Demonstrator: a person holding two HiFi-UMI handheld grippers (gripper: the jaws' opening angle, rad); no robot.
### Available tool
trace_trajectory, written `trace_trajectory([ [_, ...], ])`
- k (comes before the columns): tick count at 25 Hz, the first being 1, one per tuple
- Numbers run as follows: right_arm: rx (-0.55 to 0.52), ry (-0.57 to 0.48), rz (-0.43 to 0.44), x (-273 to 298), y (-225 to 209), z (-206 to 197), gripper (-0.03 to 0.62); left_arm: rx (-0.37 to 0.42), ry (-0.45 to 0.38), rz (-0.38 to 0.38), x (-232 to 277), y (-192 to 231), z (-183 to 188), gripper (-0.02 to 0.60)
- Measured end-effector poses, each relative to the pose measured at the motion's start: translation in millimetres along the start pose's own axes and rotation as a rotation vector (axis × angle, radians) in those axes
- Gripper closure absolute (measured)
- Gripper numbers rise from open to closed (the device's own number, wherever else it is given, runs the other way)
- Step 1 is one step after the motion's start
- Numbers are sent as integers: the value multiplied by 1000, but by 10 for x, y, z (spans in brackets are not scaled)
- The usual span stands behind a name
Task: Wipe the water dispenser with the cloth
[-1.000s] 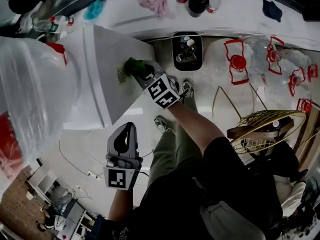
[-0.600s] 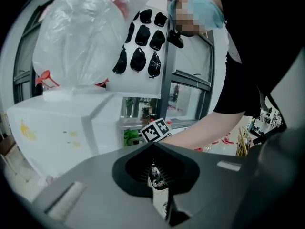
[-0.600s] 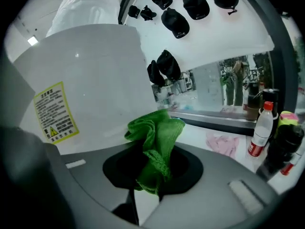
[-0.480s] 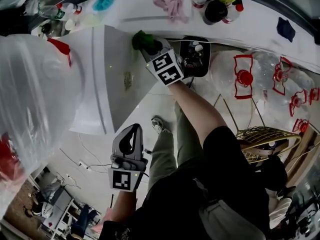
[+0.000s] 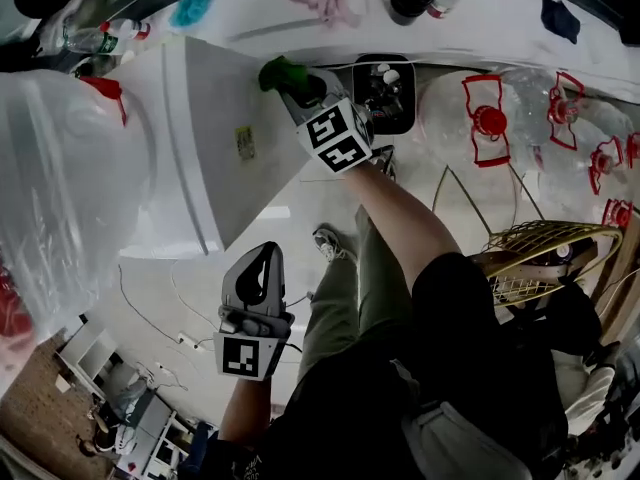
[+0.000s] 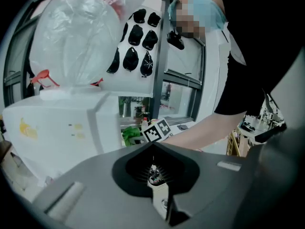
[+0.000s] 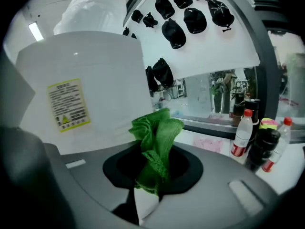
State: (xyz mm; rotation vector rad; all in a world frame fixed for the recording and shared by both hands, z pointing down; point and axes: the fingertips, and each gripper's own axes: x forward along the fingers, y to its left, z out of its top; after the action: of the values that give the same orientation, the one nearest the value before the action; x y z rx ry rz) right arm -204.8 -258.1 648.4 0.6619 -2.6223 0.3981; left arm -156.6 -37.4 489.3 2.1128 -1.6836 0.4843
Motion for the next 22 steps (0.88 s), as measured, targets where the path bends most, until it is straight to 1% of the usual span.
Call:
trace_trajectory([
  [4,-16,25,22,-439,413,-429,502,36,3,-66,-70,-72,-76,580],
  [7,2,58,48,-697,764,-806,502,65,10,-113,-99,-111,-145,580],
  [9,30,74,59,-830,958,-1020,502,81,11,-134,-102,-129,-170,580],
  [12,61,96,80,-953,1206,-1262,502,102,6,-145,-89,-142,-173,580],
  [17,74,97,163,-895,1532,-1433,502,113,20,-137,-32,-124,-204,580],
  [19,82,85,185,-822,1552,-1422,503,109,28,-131,-9,-120,-218,578],
  [22,94,87,182,-681,1434,-1383,503,96,30,-115,38,-101,-215,580],
])
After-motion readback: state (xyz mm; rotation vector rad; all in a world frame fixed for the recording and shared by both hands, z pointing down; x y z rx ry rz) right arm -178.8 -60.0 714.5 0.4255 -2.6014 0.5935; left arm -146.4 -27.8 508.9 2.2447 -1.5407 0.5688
